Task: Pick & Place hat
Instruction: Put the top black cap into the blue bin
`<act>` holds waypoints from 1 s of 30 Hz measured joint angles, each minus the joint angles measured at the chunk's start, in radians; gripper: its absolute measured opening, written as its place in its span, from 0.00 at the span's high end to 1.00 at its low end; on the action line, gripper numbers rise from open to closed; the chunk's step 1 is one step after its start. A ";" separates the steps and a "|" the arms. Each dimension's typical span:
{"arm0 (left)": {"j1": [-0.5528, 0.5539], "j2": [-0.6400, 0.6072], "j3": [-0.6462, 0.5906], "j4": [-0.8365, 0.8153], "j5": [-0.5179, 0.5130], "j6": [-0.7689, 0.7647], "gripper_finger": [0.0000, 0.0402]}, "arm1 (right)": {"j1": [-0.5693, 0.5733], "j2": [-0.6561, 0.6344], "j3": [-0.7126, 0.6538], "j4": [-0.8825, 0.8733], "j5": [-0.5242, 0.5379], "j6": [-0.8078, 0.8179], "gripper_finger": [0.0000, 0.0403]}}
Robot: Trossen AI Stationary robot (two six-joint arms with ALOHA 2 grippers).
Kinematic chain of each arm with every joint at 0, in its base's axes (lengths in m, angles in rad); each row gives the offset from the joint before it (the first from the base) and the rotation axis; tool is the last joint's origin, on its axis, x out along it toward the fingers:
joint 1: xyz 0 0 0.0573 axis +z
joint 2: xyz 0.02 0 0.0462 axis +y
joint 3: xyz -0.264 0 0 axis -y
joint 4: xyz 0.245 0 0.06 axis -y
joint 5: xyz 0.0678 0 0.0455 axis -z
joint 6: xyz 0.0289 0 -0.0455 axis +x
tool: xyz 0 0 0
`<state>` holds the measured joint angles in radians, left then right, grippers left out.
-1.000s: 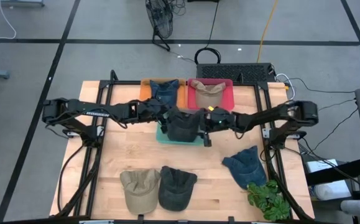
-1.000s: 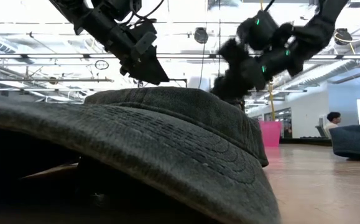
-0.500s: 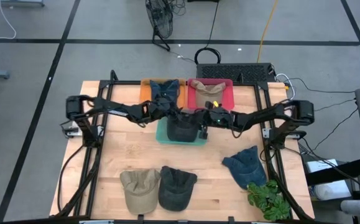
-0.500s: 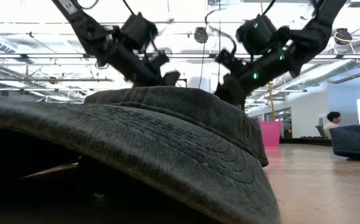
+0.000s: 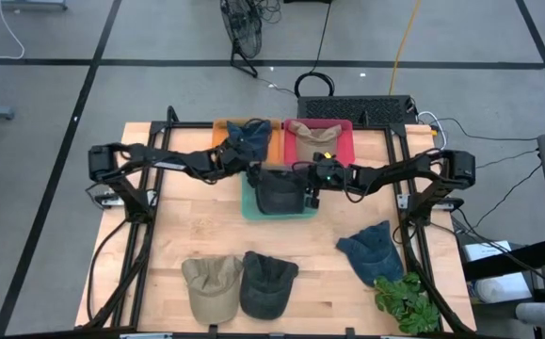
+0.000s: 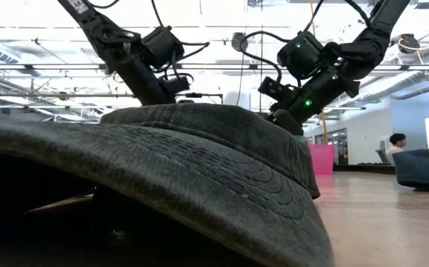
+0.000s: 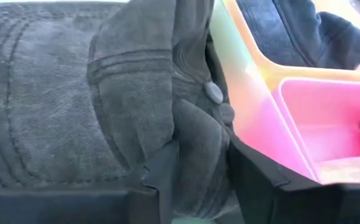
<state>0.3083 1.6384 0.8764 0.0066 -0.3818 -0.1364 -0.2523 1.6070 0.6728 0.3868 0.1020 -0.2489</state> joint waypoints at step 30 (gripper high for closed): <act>-0.145 -0.083 0.002 0.177 0.255 0.198 0.33 | 0.117 -0.182 -0.003 0.161 -0.092 0.058 0.68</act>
<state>0.1634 1.5551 0.8780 0.1834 -0.1265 0.0615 -0.1352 1.4254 0.6701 0.5480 0.0100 -0.1913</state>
